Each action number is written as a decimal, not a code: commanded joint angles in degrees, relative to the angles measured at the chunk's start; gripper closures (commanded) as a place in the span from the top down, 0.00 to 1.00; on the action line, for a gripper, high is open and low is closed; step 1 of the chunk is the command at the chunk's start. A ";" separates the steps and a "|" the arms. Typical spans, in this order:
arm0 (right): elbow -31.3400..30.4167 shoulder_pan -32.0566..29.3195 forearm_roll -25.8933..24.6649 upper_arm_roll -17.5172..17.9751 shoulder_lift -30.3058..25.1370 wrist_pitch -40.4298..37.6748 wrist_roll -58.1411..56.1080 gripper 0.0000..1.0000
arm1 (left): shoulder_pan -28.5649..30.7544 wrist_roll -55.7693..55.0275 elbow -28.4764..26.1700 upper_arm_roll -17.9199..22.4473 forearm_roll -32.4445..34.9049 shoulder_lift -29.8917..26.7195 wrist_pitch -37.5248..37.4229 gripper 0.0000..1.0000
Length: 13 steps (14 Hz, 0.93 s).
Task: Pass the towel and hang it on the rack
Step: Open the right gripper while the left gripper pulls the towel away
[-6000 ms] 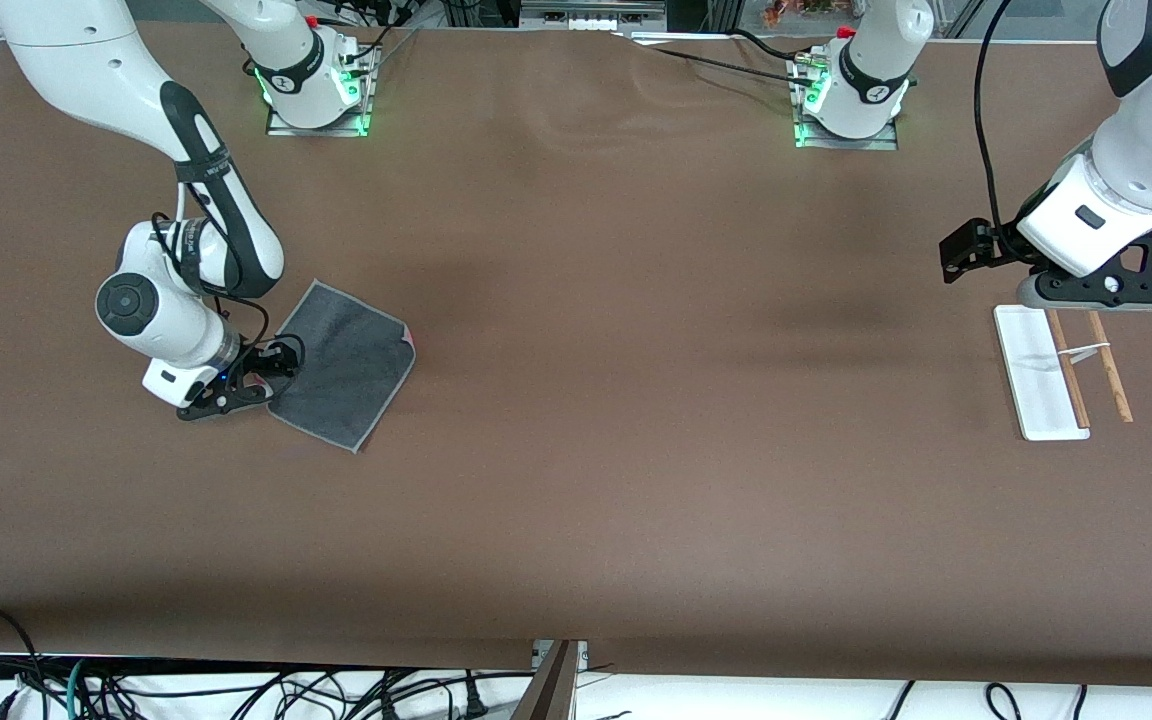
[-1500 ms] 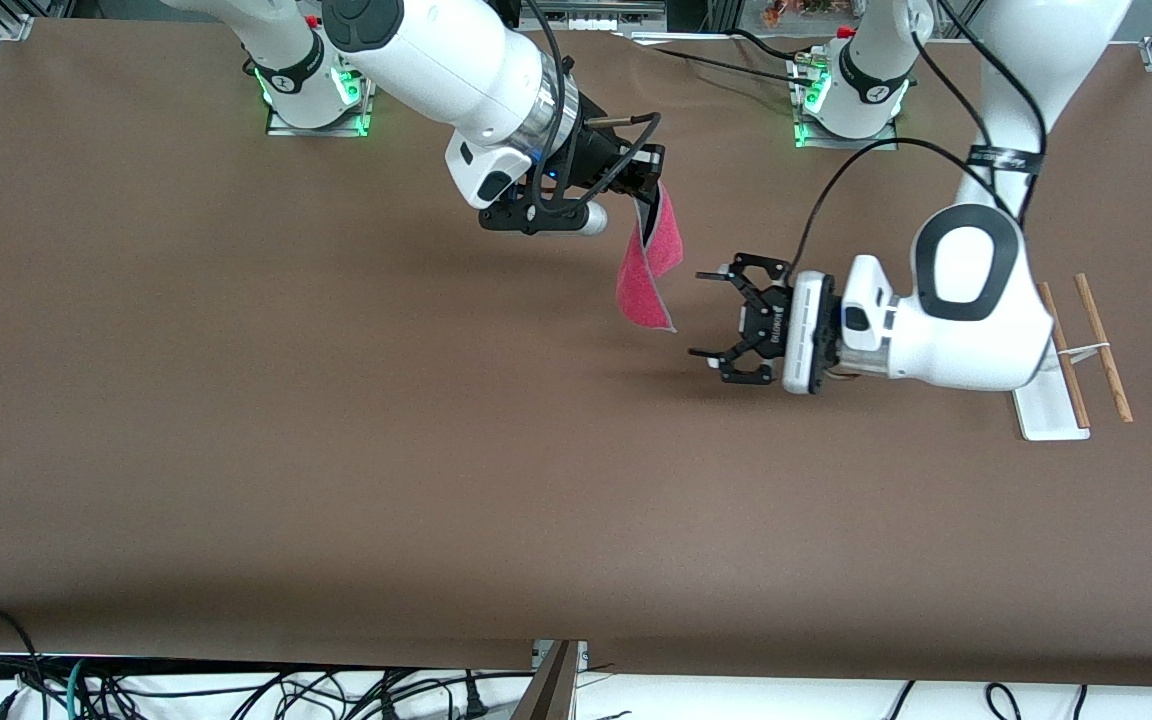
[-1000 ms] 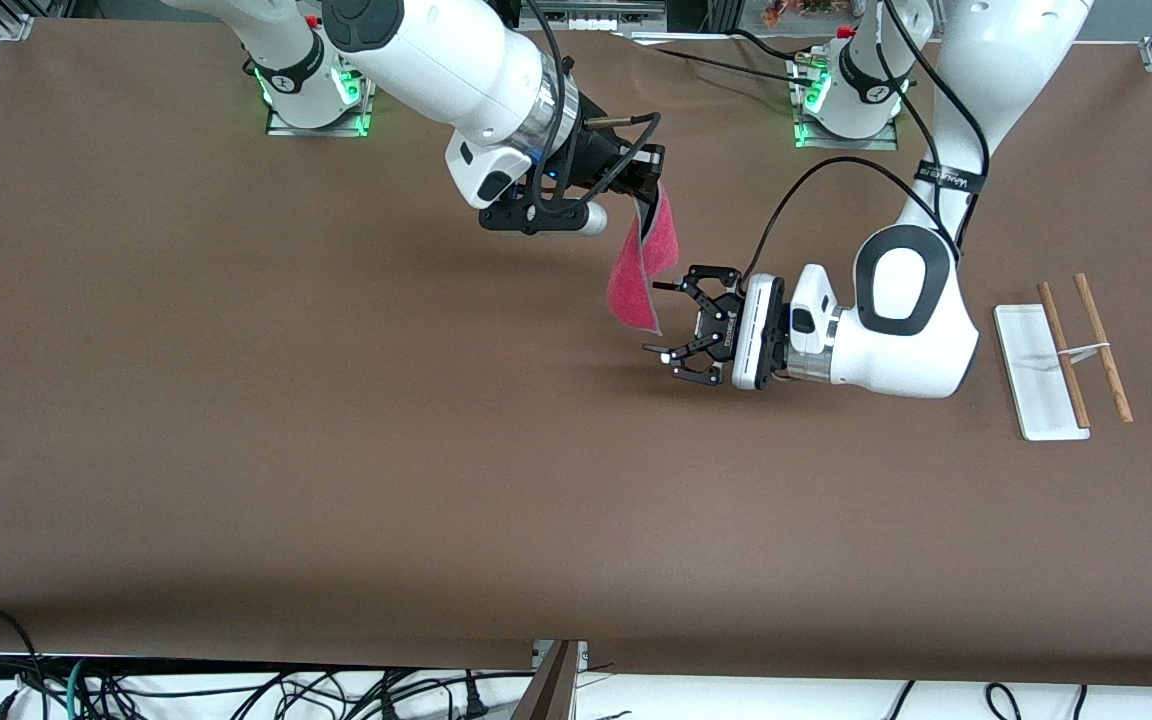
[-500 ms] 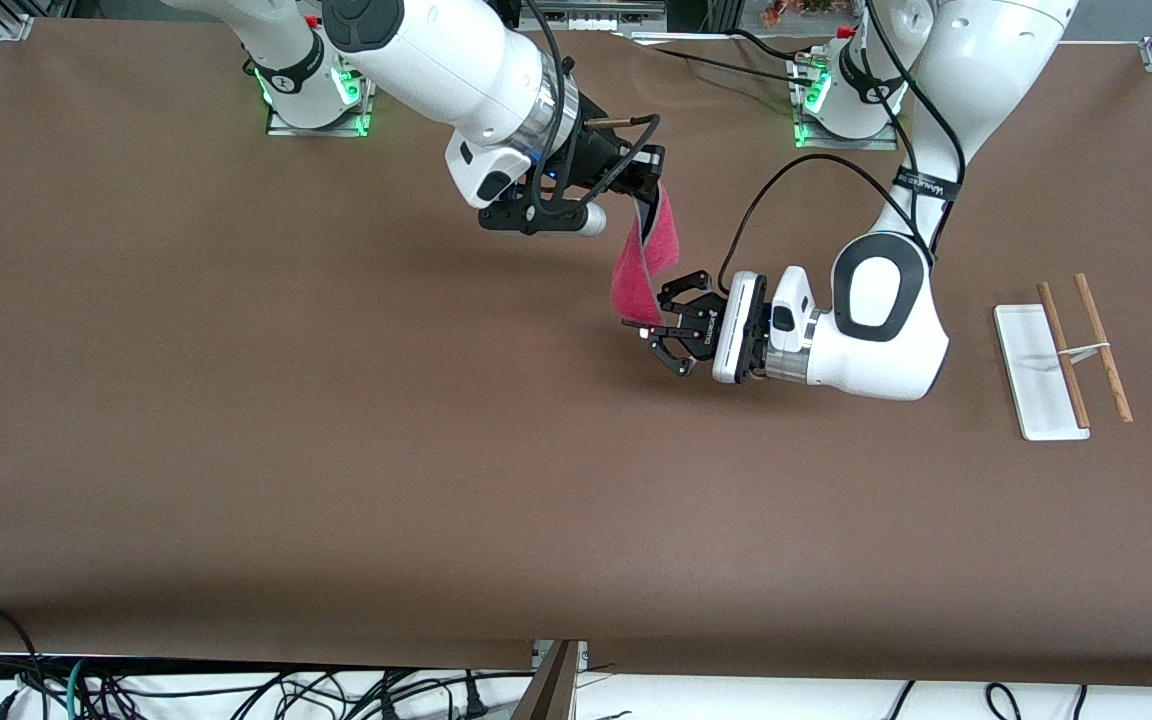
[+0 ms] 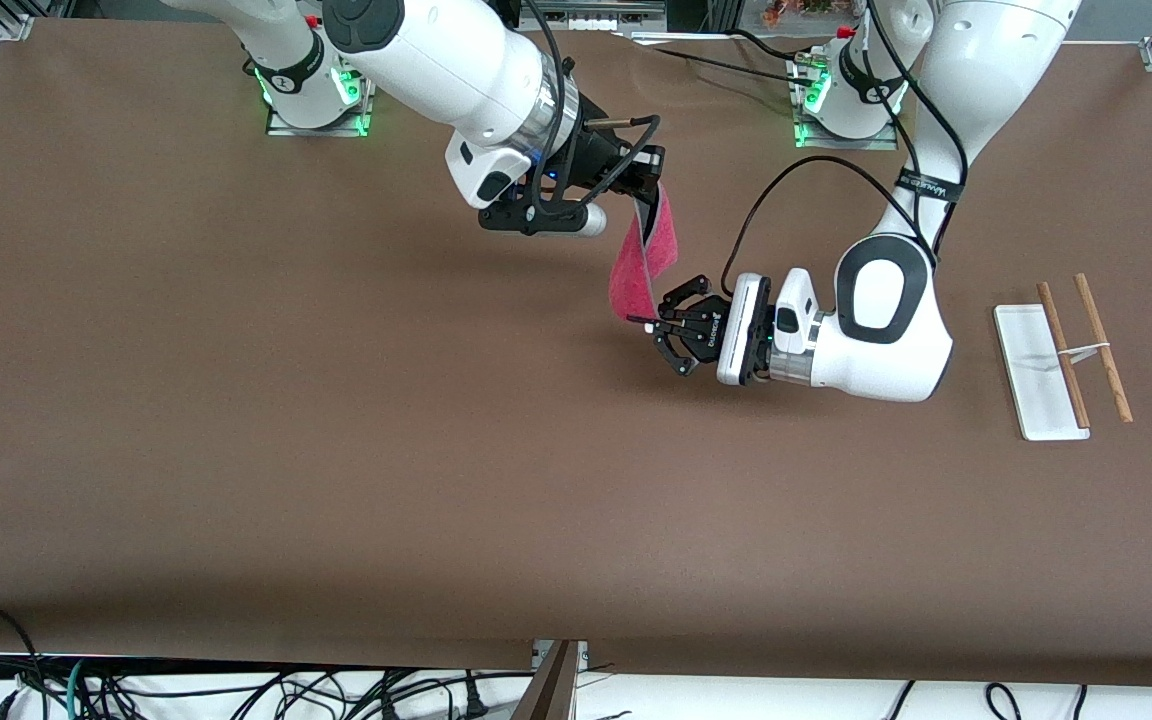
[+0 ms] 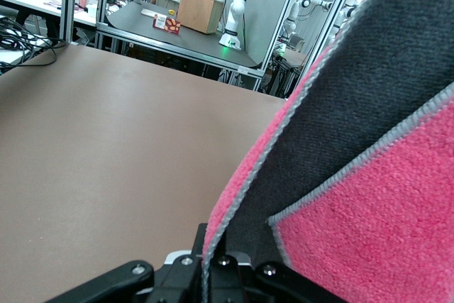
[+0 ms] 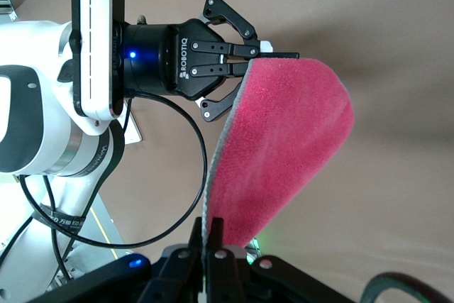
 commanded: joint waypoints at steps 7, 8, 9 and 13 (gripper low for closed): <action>1.50 -2.80 -2.76 -1.09 0.18 -2.88 0.03 1.00 | 0.89 1.35 0.64 0.54 -0.20 -0.76 -0.46 0.00; 1.50 -4.20 -4.78 -1.09 0.01 -4.54 -2.15 1.00 | 1.15 1.27 1.68 0.63 2.33 -1.19 -0.55 0.00; 1.50 -5.95 -5.76 -1.09 -0.17 -6.47 -5.48 1.00 | 1.85 0.92 2.82 0.63 6.00 -1.89 -0.55 0.00; 1.32 -15.09 -9.10 -2.93 -0.61 -16.14 -25.50 1.00 | 5.80 -0.05 7.31 0.81 20.24 -2.34 -4.50 0.00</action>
